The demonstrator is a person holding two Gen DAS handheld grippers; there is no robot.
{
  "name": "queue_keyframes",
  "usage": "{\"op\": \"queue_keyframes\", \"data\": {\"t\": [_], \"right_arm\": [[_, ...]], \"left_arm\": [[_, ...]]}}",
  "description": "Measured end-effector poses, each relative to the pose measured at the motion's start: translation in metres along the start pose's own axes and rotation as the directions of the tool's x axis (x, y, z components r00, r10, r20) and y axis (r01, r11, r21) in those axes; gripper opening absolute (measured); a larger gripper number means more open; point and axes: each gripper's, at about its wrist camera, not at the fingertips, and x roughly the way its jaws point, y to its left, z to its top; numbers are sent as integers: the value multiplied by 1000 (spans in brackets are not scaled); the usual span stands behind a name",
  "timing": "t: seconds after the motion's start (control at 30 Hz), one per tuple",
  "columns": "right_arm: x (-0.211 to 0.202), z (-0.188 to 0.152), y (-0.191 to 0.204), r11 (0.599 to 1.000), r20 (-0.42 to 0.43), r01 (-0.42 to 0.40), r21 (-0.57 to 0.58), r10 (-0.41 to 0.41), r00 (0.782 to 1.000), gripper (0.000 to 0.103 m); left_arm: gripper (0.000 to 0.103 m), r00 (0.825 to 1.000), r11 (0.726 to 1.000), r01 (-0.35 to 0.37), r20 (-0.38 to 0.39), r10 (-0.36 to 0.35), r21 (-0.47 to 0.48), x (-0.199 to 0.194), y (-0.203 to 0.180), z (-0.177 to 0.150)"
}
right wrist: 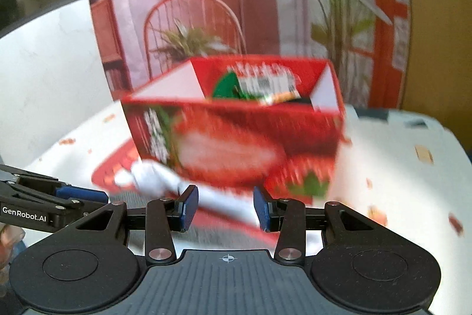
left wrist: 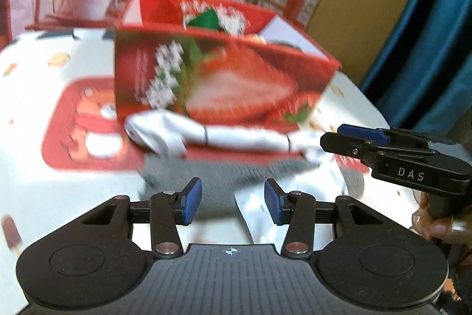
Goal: Organize soft objects
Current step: 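Move both tools down to the white plastic pouch on the grey towel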
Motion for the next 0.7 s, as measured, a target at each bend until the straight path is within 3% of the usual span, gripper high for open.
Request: {"op": "queue_keyframes", "data": {"t": [0.27, 0.53, 0.7], "right_arm": [[-13, -52, -10, 996, -112, 48, 80, -39, 993, 39], [-8, -63, -18, 987, -184, 81, 136, -55, 981, 49], [1, -72, -24, 978, -232, 63, 198, -15, 973, 55]], "left_arm": [[49, 997, 999, 26, -70, -28, -34, 14, 0, -25], [49, 996, 999, 34, -78, -36, -26, 20, -4, -29], [49, 995, 998, 42, -90, -46, -47, 23, -1, -32]]}}
